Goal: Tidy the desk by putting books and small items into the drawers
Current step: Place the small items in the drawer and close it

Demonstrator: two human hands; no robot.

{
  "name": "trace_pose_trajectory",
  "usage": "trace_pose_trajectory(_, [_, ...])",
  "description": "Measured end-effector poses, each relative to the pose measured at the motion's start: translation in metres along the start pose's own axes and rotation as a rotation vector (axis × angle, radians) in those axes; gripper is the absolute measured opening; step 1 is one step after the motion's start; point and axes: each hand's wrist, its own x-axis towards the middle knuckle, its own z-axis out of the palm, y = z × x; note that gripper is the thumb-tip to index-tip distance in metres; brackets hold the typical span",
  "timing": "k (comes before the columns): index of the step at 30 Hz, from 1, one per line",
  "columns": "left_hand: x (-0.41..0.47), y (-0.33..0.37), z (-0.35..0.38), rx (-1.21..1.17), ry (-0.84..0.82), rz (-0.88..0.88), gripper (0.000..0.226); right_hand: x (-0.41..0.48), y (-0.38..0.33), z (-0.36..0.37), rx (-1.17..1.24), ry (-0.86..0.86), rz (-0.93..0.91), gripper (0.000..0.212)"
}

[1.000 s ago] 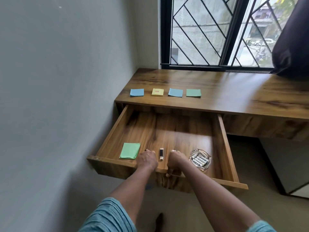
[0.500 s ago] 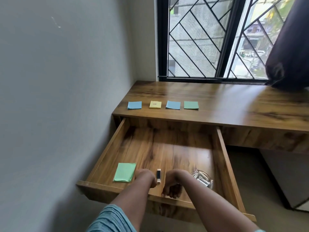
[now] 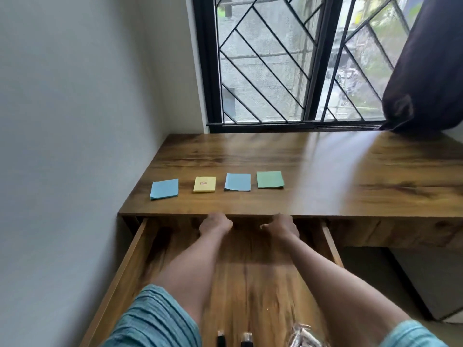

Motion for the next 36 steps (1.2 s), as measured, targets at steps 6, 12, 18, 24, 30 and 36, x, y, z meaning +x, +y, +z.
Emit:
trace_pose_trajectory(6, [0.105, 0.054, -0.009, -0.150, 0.054, 0.009, 0.052, 0.111, -0.026, -0.004, 0.117, 0.243, 0.117, 0.034])
trace_pose_trajectory(12, [0.176, 0.083, -0.006, -0.132, 0.082, -0.034, 0.075, 0.177, -0.041, 0.000, 0.109, 0.325, 0.204, 0.061])
trace_pose_trajectory(18, [0.201, 0.090, -0.004, -0.141, 0.048, -0.091, 0.067, 0.201, -0.044, 0.001, 0.086, 0.291, 0.319, 0.059])
trace_pose_trajectory(24, [0.195, 0.080, 0.001, -0.395, 0.011, -0.201, 0.058, 0.193, -0.033, -0.007, 0.217, 0.270, 0.301, 0.054])
trace_pose_trajectory(30, [0.151, 0.070, 0.003, -0.516, 0.080, -0.187, 0.040, 0.142, -0.012, -0.016, 0.361, 0.256, 0.243, 0.040])
trace_pose_trajectory(36, [0.074, 0.044, 0.010, -0.656, 0.118, -0.114, 0.037, 0.064, 0.032, -0.022, 0.450, 0.290, 0.225, 0.033])
